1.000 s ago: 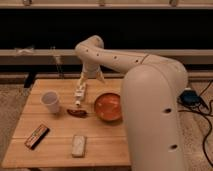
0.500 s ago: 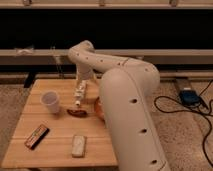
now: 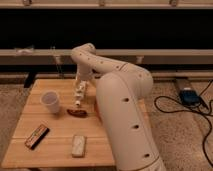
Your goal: Place the bottle in the ceramic bowl
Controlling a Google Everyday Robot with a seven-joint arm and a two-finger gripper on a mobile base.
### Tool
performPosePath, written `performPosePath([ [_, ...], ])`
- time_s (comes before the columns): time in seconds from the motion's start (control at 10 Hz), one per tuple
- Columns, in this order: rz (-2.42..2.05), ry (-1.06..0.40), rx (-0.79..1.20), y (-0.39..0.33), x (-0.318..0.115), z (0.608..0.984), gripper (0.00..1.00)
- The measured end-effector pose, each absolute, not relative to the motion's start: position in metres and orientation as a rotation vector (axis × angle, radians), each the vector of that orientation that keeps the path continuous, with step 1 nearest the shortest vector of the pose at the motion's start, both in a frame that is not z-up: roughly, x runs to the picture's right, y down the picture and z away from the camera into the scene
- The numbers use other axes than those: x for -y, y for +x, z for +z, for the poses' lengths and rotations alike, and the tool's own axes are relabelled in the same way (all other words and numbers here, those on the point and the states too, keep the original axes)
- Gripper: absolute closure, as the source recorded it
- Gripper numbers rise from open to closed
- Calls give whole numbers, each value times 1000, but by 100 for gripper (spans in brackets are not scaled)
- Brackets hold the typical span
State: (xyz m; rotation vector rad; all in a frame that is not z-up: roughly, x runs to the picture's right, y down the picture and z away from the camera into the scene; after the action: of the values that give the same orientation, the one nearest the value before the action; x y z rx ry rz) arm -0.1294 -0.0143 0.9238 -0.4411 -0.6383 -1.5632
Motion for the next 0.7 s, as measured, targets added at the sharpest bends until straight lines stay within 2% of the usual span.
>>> performPosePath([
  [0.5,-1592,-499,622,-149,-2,951,20],
  [0.6,-1597,-510,616,-153,-5,957,23],
  [0.7,-1599,-518,614,-155,-6,960,30],
])
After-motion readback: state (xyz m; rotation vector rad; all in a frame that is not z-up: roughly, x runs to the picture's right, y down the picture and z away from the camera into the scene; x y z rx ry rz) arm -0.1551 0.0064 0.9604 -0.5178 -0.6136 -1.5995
